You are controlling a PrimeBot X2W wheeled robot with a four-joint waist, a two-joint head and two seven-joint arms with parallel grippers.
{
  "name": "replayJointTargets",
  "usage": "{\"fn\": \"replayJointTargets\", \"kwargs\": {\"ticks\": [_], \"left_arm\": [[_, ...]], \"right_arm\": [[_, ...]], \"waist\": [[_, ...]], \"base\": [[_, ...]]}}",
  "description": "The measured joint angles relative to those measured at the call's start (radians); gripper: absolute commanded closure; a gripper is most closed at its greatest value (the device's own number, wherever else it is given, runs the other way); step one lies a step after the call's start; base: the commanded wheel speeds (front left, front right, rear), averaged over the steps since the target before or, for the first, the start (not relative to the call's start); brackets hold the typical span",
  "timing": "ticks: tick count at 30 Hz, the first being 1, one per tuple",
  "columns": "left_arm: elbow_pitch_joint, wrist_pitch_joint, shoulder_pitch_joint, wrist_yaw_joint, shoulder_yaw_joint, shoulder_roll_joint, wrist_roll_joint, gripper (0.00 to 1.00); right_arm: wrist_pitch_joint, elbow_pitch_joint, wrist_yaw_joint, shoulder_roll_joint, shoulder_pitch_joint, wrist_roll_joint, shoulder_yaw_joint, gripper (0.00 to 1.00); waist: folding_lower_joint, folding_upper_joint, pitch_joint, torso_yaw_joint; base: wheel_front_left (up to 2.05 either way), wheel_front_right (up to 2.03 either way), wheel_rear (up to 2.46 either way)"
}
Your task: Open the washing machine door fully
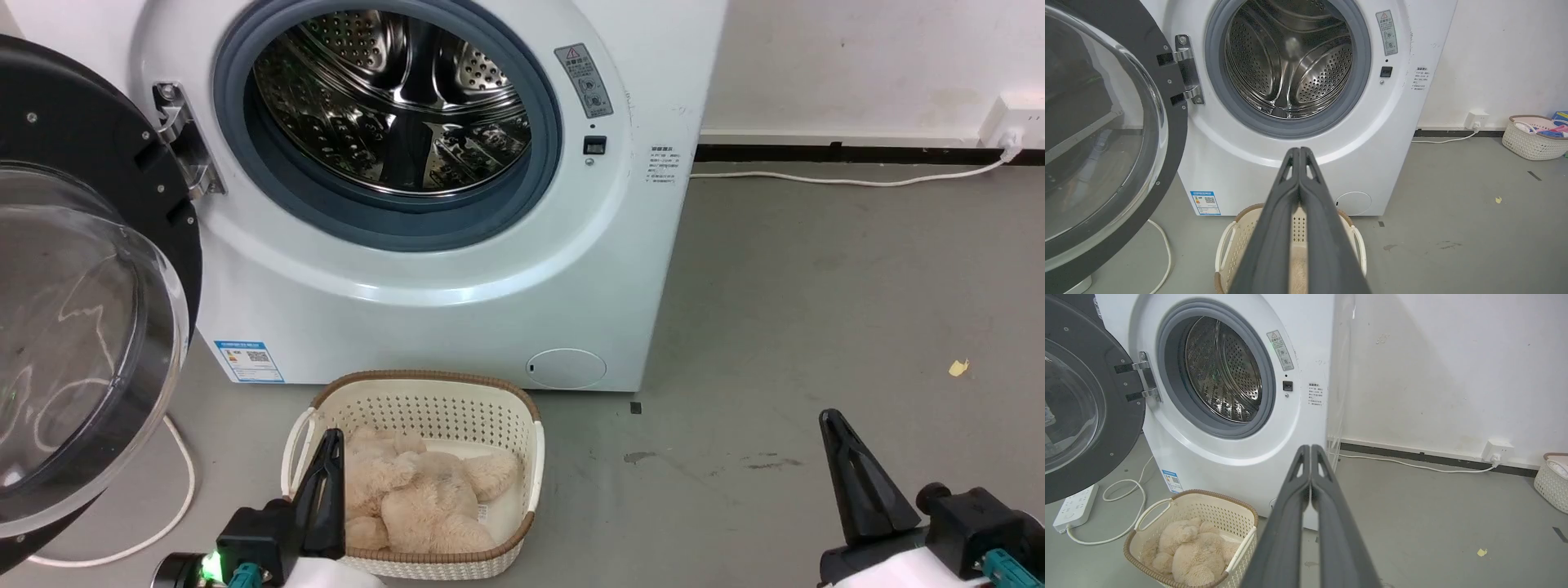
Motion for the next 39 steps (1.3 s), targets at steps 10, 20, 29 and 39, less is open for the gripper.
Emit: {"fn": "replayJointTargets", "kwargs": {"ticks": [10, 20, 29, 39], "left_arm": [[-0.002, 0.023, -0.004, -0.003, 0.007, -0.001, 0.015, 1.0], [-0.005, 0.046, -0.007, -0.012, 0.023, -0.004, 0.025, 1.0], [-0.008, 0.066, -0.02, -0.013, 0.03, -0.006, 0.034, 1.0], [-0.01, 0.087, -0.021, -0.019, 0.035, -0.009, 0.043, 1.0]], "right_arm": [[0.023, 0.004, 0.0, 0.0, -0.003, -0.01, 0.002, 1.0], [0.049, 0.008, 0.0, 0.0, -0.019, -0.015, 0.005, 1.0], [0.068, 0.012, 0.0, 0.0, -0.021, -0.02, 0.007, 1.0], [0.087, 0.017, 0.0, 0.0, -0.023, -0.027, 0.008, 1.0]], "waist": [[0.0, 0.0, -0.001, -0.004], [0.0, 0.0, -0.002, -0.008], [0.0, 0.0, -0.003, -0.011], [-0.0001, 0.0, -0.004, -0.015]], "base": [[0.0, 0.0, 0.0], [0.0, 0.0, 0.0], [0.0, 0.0, 0.0], [0.0, 0.0, 0.0]]}}
